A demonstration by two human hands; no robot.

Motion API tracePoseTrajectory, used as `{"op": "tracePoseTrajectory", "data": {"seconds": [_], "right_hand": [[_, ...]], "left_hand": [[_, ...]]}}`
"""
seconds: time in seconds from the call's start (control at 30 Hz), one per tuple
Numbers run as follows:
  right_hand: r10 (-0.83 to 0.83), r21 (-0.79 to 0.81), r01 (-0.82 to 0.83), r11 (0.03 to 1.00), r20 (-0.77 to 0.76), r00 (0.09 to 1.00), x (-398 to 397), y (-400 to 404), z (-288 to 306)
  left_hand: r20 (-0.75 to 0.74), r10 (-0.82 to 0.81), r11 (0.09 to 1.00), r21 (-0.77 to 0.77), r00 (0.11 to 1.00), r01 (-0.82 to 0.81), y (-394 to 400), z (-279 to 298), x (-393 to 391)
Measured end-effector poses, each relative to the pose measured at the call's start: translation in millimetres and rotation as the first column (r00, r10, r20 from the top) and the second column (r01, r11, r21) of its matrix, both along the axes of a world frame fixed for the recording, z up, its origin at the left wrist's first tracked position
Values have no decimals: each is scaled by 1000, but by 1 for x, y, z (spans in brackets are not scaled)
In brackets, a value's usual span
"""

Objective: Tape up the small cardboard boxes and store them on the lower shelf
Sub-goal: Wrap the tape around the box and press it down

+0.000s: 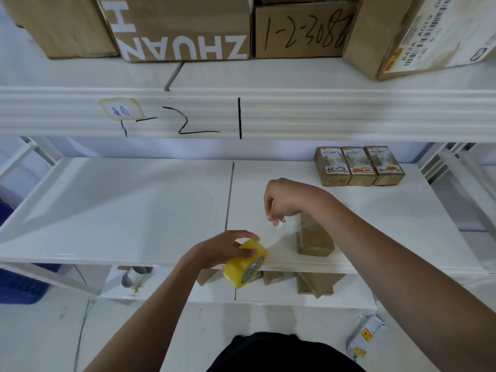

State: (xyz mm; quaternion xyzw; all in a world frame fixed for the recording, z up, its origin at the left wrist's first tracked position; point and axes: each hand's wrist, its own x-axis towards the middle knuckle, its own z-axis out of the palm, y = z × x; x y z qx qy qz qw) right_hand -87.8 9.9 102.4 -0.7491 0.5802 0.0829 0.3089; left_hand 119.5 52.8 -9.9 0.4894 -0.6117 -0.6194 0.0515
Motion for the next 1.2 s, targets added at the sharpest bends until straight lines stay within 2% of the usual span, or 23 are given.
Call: {"op": "tracePoseTrajectory", "data": {"seconds": [0.13, 0.27, 0.4, 0.53, 0.7, 0.87, 1.0, 1.2], "right_hand": [[58, 4, -58, 998, -45, 997, 16, 4, 9], [98, -57, -103, 993, -76, 992, 27, 11, 10], [137, -66, -146, 987, -133, 982, 32, 17, 4], [115, 1, -115, 993, -112, 987, 36, 26, -16], [68, -13, -70, 997, -132, 989, 40, 35, -31], [38, -45, -44, 998, -125, 991, 50, 39, -39], [-6, 43, 7, 999, -36, 999, 51, 44, -46], [-22, 86, 23, 996, -16, 1000, 57, 53, -72]], "left_hand": [[-65, 60, 991, 125, 996, -52, 7, -5, -2], [-144, 123, 971, 220, 982, -89, 15, -11, -3], [-173, 113, 972, 224, 978, -72, 29, -21, -1], [-128, 243, 947, 247, 961, -207, 41, -38, -5], [-50, 328, 902, 314, 943, -297, 53, -51, -9], [-41, 315, 886, 370, 948, -279, 56, -61, -7], [52, 295, 888, 353, 954, -294, 58, -63, -5], [172, 252, 887, 352, 952, -299, 58, -65, -1]]}}
